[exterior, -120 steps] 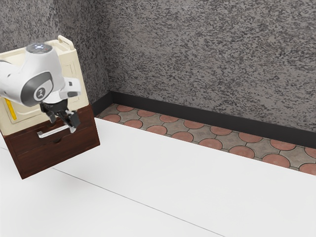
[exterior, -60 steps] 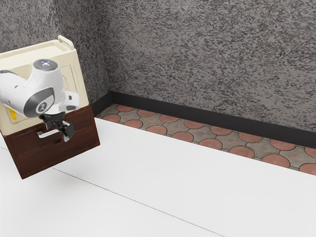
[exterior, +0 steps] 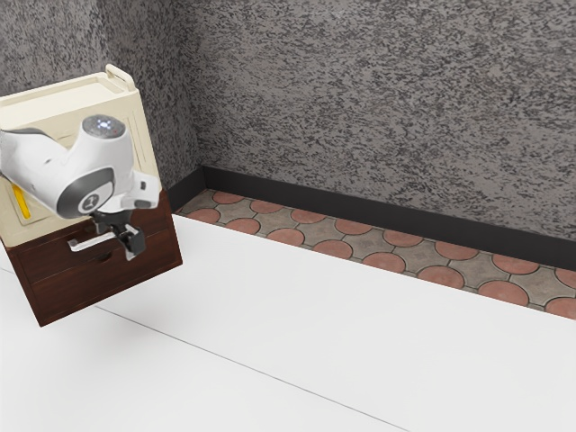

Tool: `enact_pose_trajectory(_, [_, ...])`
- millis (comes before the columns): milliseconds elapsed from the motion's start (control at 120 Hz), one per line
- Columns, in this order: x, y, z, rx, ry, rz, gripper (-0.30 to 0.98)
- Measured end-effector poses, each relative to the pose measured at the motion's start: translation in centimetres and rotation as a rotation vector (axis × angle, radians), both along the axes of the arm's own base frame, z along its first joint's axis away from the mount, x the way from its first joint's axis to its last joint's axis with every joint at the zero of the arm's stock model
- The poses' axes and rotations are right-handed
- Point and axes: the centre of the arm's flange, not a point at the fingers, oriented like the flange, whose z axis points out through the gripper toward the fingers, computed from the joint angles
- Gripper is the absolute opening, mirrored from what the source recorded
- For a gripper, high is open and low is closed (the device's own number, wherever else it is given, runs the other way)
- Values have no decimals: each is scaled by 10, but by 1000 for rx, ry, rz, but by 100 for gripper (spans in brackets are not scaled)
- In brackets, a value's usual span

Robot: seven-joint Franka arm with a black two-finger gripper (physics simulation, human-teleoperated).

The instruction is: Pull the drawer handle with one arm to open the drawer

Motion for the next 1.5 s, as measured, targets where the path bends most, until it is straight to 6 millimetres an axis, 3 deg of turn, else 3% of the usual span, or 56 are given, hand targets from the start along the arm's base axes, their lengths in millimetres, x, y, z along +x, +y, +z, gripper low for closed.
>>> enact_pose_trajectory(758, [16,20,-11,45,11,-26,69])
enact_pose_trajectory(1000, [15,21,-20,37,23,-27,84])
enact_pose_trajectory(1358, [13,23,-17,44,20,-41,65])
enact_pose_trajectory(1500, [6,21,-5,46,9,-38,66])
